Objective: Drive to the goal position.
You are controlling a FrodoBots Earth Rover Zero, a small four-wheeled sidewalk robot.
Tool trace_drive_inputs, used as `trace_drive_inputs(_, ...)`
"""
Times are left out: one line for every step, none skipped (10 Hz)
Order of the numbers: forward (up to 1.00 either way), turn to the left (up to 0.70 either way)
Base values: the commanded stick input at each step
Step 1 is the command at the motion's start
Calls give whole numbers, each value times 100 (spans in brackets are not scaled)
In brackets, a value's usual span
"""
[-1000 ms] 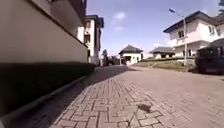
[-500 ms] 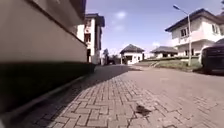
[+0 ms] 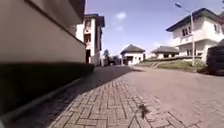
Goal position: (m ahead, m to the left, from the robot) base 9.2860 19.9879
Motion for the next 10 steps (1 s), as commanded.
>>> trace_drive_inputs(70, -22)
trace_drive_inputs(70, -35)
trace_drive_inputs(70, -33)
trace_drive_inputs(70, -6)
trace_drive_inputs(70, 0)
trace_drive_inputs(70, 0)
trace_drive_inputs(70, 0)
trace_drive_inputs(70, 0)
trace_drive_inputs(70, 0)
trace_drive_inputs(70, 0)
